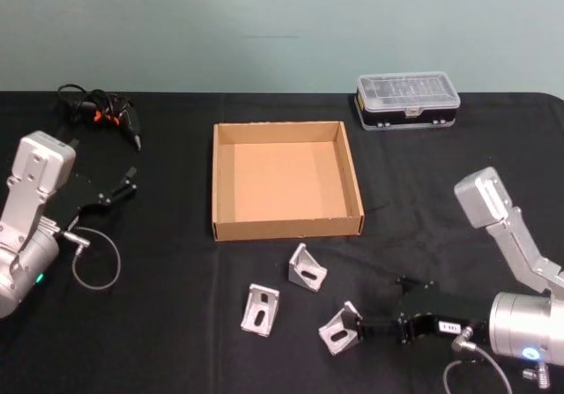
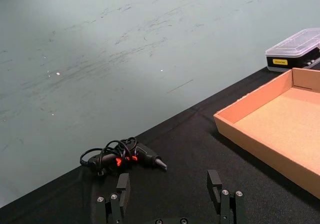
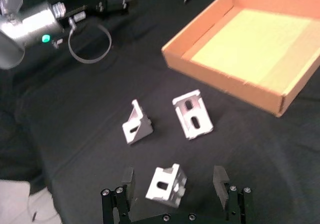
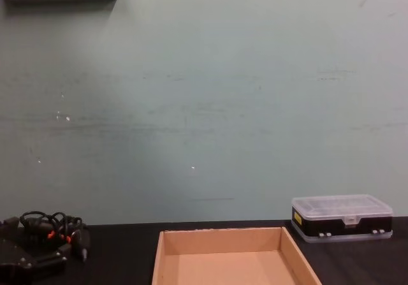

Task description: Use one hand to pick up the angle iron from the table and place it into the box.

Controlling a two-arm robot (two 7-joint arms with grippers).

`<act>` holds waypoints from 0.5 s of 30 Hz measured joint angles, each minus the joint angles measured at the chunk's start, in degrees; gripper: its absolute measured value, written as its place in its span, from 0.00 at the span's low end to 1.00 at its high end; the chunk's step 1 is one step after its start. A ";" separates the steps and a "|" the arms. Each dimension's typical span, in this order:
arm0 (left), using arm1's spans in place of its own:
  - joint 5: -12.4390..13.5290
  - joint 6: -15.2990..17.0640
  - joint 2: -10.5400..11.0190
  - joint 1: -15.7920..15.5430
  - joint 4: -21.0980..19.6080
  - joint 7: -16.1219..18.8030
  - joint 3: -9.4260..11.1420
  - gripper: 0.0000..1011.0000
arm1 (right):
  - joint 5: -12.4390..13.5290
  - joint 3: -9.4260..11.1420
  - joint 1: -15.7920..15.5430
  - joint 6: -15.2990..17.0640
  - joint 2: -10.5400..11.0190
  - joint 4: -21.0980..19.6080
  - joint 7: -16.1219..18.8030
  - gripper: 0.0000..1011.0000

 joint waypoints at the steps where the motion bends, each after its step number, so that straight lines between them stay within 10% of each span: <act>1: 0.00 0.00 0.00 0.00 0.00 0.00 0.00 1.00 | -0.15 -0.81 0.40 0.60 0.15 0.05 0.05 0.99; 15: 0.00 0.00 0.00 0.00 0.00 0.00 0.00 1.00 | -2.57 -5.11 3.86 2.31 -0.26 2.21 -0.02 0.99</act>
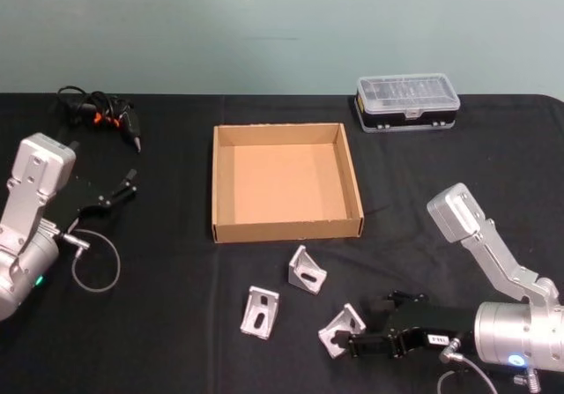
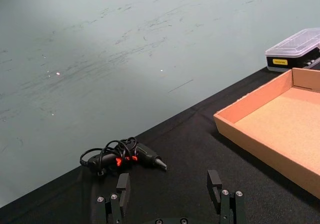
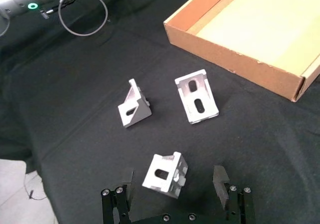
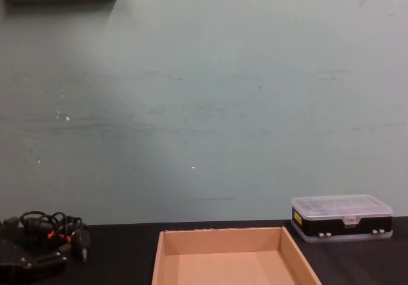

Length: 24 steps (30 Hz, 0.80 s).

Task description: Use one hand to pick up the angle iron from the table and place it into the box.

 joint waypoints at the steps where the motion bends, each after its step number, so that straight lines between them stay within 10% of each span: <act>1: 0.00 0.00 0.00 0.00 0.00 0.00 0.00 1.00 | -0.11 -0.09 0.18 0.00 -0.11 0.14 -0.05 0.99; 13: 0.00 0.00 0.00 0.00 0.00 0.00 0.00 1.00 | -1.10 -1.19 1.70 -0.36 -1.38 1.48 0.06 0.99; 24: 0.00 0.00 0.00 0.00 0.00 0.00 0.00 1.00 | -1.34 -1.43 2.10 -0.89 -1.46 1.49 0.78 0.73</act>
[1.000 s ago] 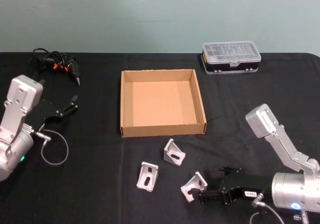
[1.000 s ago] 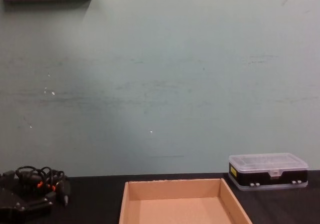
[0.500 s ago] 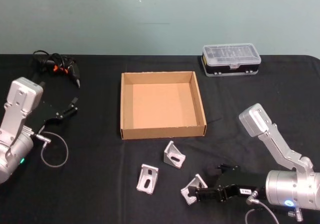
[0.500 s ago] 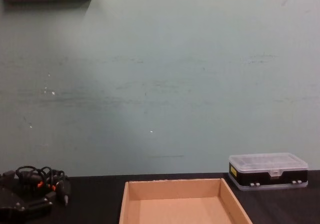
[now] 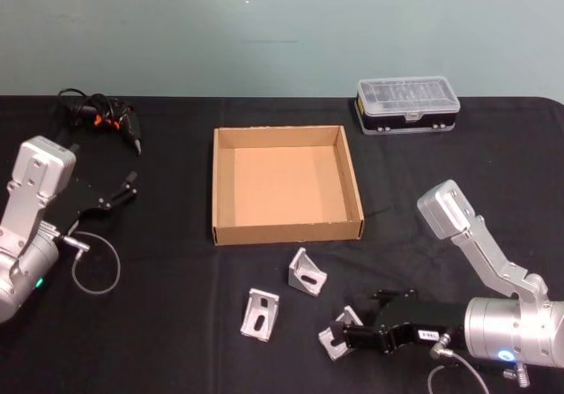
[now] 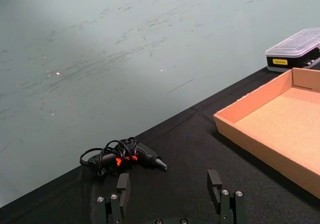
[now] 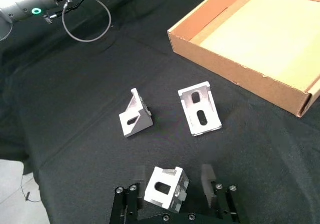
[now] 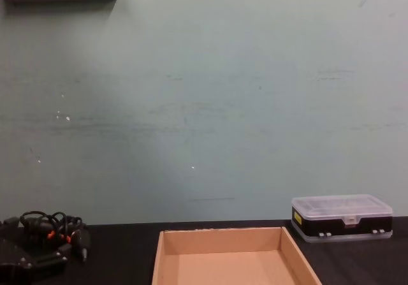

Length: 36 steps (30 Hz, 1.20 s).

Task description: Use one hand to pick up the angle iron from the table and place it into the box.

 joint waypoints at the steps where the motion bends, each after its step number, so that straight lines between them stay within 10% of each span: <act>1: 0.00 0.00 0.00 0.00 0.00 0.00 0.00 1.00 | -0.01 -0.02 0.02 -0.01 0.01 -0.01 0.09 0.71; 21: 0.00 0.00 0.00 0.00 0.00 0.00 0.00 1.00 | -0.42 -0.49 -0.44 -0.22 0.25 -0.37 0.29 0.08; 36: 0.00 0.00 0.00 0.00 0.00 0.00 0.00 1.00 | -0.81 1.76 -1.46 -2.04 0.74 -3.58 -1.36 0.08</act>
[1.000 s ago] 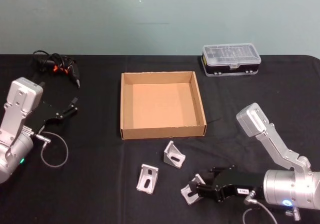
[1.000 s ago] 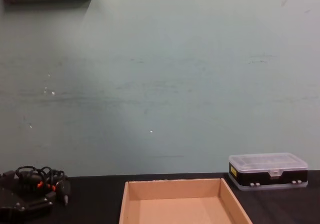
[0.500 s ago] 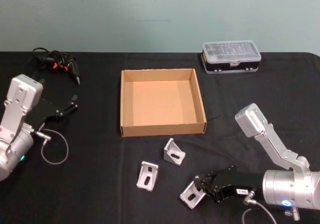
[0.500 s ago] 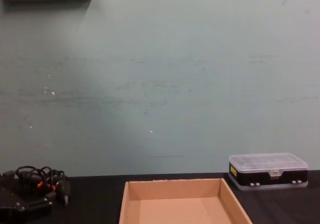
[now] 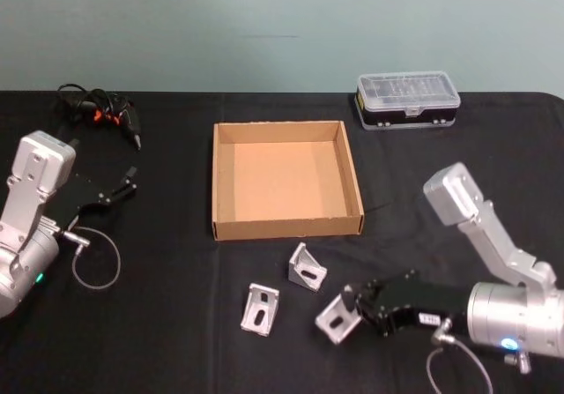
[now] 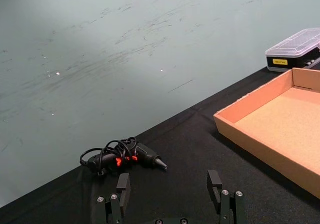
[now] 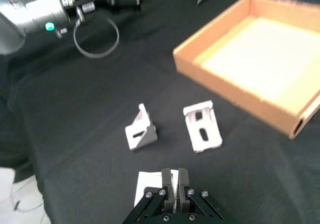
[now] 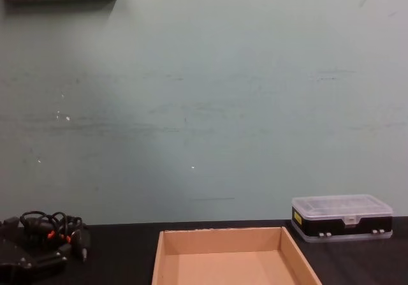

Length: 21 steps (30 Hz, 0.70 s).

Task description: Use one hand to pick up the angle iron from the table and place it into the box.

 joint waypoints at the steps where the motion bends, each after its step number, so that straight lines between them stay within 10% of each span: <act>1: 0.00 0.00 0.00 0.00 0.00 0.00 0.00 1.00 | -0.02 0.35 -0.03 -0.18 0.07 -0.45 -0.24 0.08; 12: 0.00 0.00 0.00 0.00 0.00 0.00 0.00 1.00 | -3.98 2.42 3.78 -1.20 -2.90 -2.09 -4.30 0.08; 21: 0.00 0.00 0.00 0.00 0.00 0.00 0.00 1.00 | -12.50 -3.36 14.21 1.22 -9.30 5.65 -3.81 0.08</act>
